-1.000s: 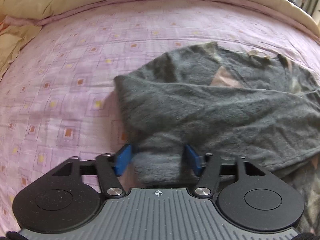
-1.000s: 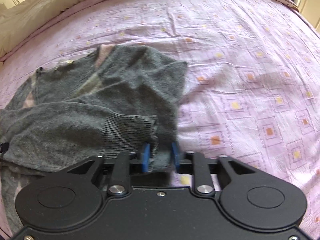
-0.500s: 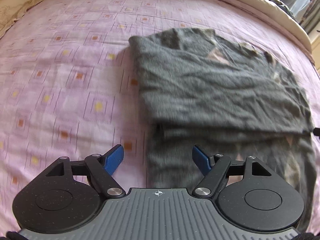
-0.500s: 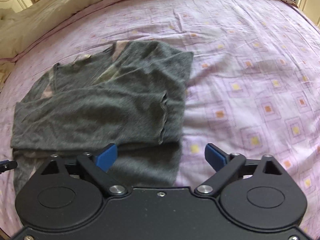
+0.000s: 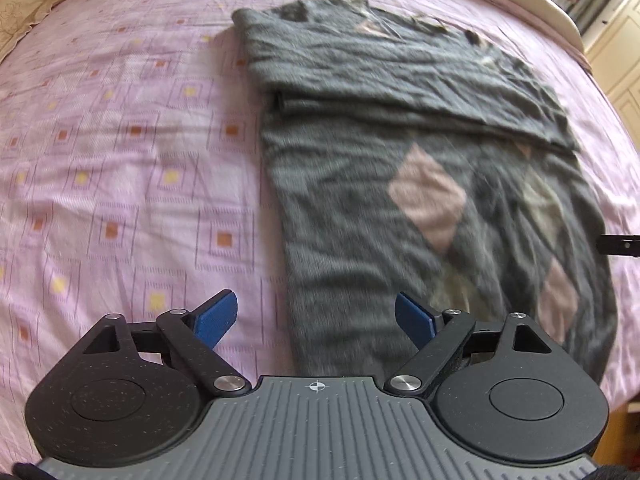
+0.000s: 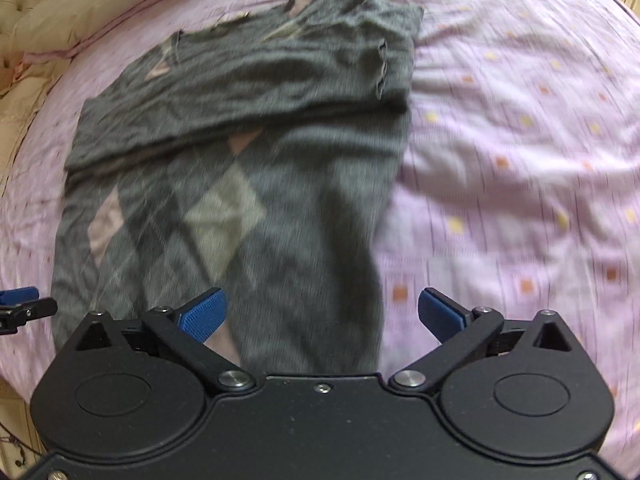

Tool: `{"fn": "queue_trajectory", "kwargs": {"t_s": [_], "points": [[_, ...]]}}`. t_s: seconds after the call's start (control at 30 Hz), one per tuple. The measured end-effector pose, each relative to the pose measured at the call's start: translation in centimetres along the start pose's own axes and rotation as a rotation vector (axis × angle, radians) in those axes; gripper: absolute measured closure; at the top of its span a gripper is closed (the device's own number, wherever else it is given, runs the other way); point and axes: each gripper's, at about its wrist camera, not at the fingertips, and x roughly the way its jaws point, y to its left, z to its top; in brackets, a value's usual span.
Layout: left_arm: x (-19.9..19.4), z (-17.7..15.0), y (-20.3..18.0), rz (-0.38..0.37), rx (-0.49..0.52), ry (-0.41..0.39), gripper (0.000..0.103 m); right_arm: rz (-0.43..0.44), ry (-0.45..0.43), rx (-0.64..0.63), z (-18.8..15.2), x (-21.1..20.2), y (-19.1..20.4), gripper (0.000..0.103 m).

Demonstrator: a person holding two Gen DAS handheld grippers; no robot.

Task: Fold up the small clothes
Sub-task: 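Move both tools down to the ribbed hem of the sweater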

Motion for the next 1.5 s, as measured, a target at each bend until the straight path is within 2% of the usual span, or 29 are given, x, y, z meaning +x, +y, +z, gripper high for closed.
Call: {"fn": "queue_trajectory", "kwargs": {"t_s": [0.4, 0.67, 0.83, 1.07, 1.37, 1.5], "points": [[-0.2, -5.2, -0.1, -0.056, 0.078, 0.063, 0.017, 0.002, 0.063, 0.034, -7.7, -0.7, 1.3, 0.001], [0.0, -7.1, -0.8, -0.051, 0.07, 0.074, 0.017, 0.036, 0.102, 0.01, -9.6, 0.1, 1.5, 0.001], [0.1, -8.1, -1.6, -0.038, 0.038, 0.071, 0.016, 0.057, 0.113, -0.064, -10.3, 0.9, 1.7, 0.0], [0.8, -8.7, -3.2, 0.025, 0.07, 0.057, 0.001, 0.115, 0.066, -0.084, -10.9, 0.5, 0.8, 0.0], [1.6, -9.3, -4.6, 0.14, 0.021, -0.002, 0.0, 0.186, 0.024, -0.121, -11.6, -0.2, -0.4, 0.0], [1.6, -8.9, -4.6, 0.146, 0.003, 0.022, 0.0, 0.19, -0.007, -0.123, -12.0, -0.3, -0.4, 0.0]]}}
